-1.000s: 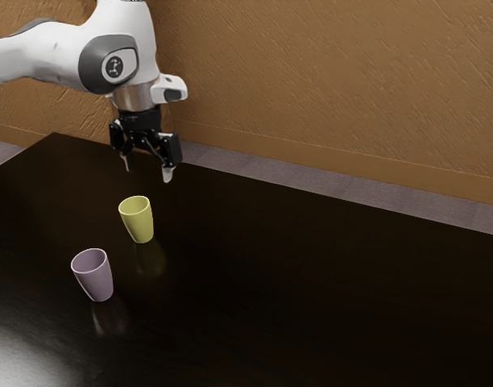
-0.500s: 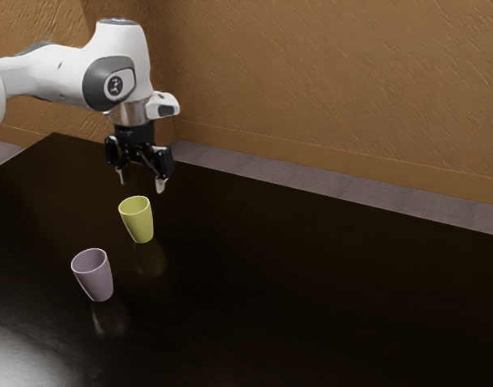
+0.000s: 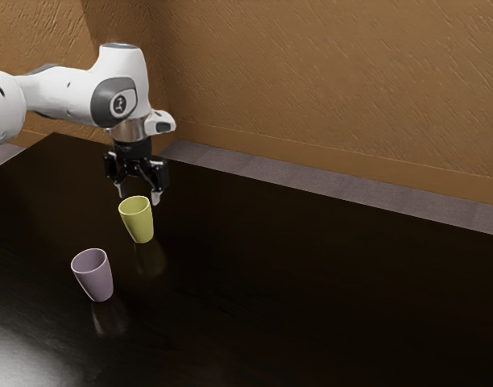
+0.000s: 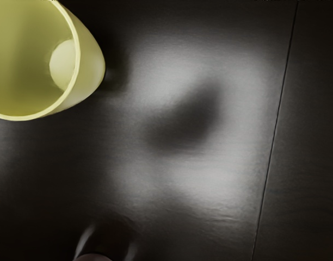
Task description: Place the left cup onto the right cup
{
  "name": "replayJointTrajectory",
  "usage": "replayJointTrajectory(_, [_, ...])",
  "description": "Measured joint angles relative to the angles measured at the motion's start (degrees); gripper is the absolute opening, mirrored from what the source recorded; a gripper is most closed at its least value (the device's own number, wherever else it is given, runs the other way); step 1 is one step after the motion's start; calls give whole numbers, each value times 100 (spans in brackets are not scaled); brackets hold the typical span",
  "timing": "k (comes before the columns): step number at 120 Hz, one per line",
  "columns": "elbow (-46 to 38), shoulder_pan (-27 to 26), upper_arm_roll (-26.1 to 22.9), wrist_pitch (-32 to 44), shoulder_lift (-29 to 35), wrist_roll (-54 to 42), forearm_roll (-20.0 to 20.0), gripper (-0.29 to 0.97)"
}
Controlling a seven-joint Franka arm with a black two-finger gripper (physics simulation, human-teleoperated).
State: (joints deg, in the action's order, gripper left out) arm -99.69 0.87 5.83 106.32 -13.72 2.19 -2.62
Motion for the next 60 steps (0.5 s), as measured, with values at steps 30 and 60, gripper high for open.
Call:
replayJointTrajectory(30, [290, 95, 1, 115, -363, -108, -2, 58])
replayJointTrajectory(60, [563, 161, -13, 150, -699, -220, 2, 57])
